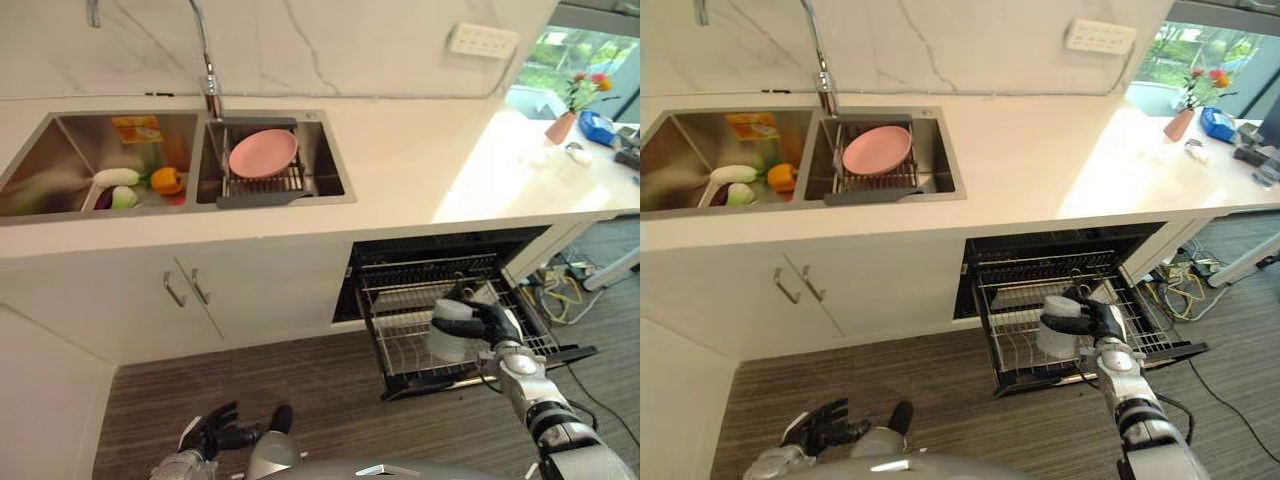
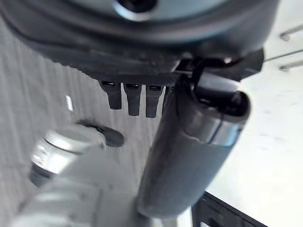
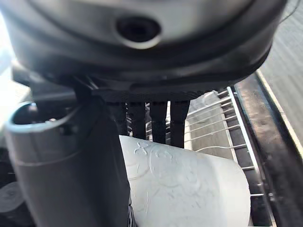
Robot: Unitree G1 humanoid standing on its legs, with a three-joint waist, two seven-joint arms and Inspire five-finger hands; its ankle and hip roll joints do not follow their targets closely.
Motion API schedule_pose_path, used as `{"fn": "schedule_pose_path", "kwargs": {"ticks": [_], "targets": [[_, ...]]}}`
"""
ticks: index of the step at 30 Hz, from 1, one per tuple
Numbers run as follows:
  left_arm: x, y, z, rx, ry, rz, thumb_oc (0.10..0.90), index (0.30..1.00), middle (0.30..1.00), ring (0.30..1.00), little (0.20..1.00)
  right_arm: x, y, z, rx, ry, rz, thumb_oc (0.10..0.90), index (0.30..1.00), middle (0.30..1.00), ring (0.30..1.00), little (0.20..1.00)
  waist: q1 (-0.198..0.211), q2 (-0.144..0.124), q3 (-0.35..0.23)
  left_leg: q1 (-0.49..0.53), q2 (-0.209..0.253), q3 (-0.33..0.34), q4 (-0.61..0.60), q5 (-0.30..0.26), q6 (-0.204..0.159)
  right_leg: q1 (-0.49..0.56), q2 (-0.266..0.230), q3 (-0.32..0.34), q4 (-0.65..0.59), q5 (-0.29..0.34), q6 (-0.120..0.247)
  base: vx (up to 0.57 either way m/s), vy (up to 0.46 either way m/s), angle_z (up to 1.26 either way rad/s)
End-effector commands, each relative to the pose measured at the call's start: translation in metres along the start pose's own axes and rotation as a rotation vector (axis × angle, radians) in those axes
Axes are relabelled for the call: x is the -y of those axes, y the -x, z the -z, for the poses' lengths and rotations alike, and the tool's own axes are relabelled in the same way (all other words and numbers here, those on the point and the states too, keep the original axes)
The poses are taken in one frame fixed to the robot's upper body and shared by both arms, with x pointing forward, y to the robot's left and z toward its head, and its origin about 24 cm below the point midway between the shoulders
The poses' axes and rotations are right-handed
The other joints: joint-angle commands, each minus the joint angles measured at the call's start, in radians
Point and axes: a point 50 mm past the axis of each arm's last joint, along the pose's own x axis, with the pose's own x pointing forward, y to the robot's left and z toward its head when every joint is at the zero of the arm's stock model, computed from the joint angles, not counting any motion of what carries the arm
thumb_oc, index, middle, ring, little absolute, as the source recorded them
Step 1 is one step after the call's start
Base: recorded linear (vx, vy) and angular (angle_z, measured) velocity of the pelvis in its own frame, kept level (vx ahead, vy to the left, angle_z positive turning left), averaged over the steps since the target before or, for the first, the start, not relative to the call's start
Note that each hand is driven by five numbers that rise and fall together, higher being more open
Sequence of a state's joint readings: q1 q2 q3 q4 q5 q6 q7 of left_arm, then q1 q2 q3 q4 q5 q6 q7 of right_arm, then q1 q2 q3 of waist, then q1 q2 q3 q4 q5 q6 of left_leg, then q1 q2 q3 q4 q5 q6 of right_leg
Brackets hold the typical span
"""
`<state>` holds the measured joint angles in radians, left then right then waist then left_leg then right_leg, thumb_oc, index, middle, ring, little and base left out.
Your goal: Place the dishes in the dishwasher.
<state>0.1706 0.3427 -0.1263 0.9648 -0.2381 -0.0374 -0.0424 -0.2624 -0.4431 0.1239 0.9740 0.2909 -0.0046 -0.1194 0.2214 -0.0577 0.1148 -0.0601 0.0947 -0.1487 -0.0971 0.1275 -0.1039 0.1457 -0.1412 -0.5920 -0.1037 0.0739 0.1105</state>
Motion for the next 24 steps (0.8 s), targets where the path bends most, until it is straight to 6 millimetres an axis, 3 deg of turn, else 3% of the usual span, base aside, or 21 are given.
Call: {"fn": "schedule_pose_path", "kwargs": {"ticks": [1, 2, 5, 9, 15, 19, 24], "targets": [[0.003, 0.002, 0.033, -0.165, -0.058, -0.061, 0.8, 0.9, 0.9, 0.9, 0.9, 0.03, -0.007, -0.066, 0.216, 0.153, 0.107, 0.417, 0.326, 0.326, 0.326, 0.326, 0.024, 0.023, -0.004, 0.016, 0.04, 0.017, 0.014, -0.068, -0.028, 0.012, -0.09, -0.01, 0.028, -0.047, 0.069, 0.0, 0.01, 0.06], [0.002, 0.005, 0.045, -0.224, -0.022, -0.088, 0.8, 0.9, 0.9, 0.9, 0.9, 0.029, -0.008, -0.06, 0.19, 0.151, 0.116, 0.8, 0.9, 0.9, 0.9, 0.9, 0.026, 0.024, -0.005, 0.015, 0.04, 0.015, 0.013, -0.067, -0.028, 0.013, -0.09, -0.014, 0.027, -0.048, 0.068, 0.02, 0.004, 0.05], [0.007, 0.012, 0.068, -0.318, 0.047, -0.096, 0.8, 0.9, 0.9, 0.9, 0.9, 0.017, -0.009, -0.048, 0.143, 0.106, 0.095, 0.8, 0.9, 0.9, 0.9, 0.9, 0.03, 0.03, -0.008, 0.01, 0.039, 0.01, 0.013, -0.064, -0.03, 0.014, -0.09, -0.022, 0.027, -0.051, 0.065, 0.02, 0.01, 0.13], [0.013, 0.013, 0.072, -0.332, 0.07, -0.076, 0.8, 0.9, 0.9, 0.9, 0.9, 0.001, -0.009, -0.045, 0.136, 0.126, 0.048, 0.8, 0.9, 0.9, 0.9, 0.9, 0.029, 0.037, -0.006, 0.006, 0.041, 0.008, 0.012, -0.059, -0.033, 0.011, -0.09, -0.025, 0.029, -0.052, 0.063, -0.01, 0.002, 0.15], [0.027, 0.01, 0.067, -0.327, -0.024, 0.003, 0.8, 0.9, 0.9, 0.9, 0.9, -0.002, -0.008, -0.068, 0.24, 0.255, 0.044, 0.8, 0.9, 0.9, 0.9, 0.9, 0.013, 0.046, -0.007, 0.007, 0.051, 0.015, 0.012, -0.057, -0.041, 0.01, -0.084, -0.027, 0.029, -0.055, 0.062, -0.01, -0.008, 0.06], [0.026, 0.009, 0.066, -0.327, -0.037, -0.008, 0.8, 0.9, 0.9, 0.9, 0.9, 0.002, -0.001, -0.087, 0.361, 0.289, 0.088, 0.8, 0.9, 0.9, 0.9, 0.9, 0.002, 0.055, -0.012, 0.011, 0.063, 0.023, 0.011, -0.055, -0.045, 0.005, -0.078, -0.012, 0.029, -0.061, 0.058, 0.0, -0.021, -0.05], [0.022, 0.011, 0.069, -0.342, -0.032, -0.043, 0.8, 0.9, 0.9, 0.9, 0.9, -0.006, 0.016, -0.098, 0.476, 0.053, 0.074, 0.8, 0.9, 0.9, 0.9, 0.9, -0.025, 0.068, -0.018, 0.026, 0.084, 0.041, 0.012, -0.059, -0.046, -0.003, -0.062, 0.022, 0.029, -0.075, 0.046, 0.01, -0.054, -0.15]]}}
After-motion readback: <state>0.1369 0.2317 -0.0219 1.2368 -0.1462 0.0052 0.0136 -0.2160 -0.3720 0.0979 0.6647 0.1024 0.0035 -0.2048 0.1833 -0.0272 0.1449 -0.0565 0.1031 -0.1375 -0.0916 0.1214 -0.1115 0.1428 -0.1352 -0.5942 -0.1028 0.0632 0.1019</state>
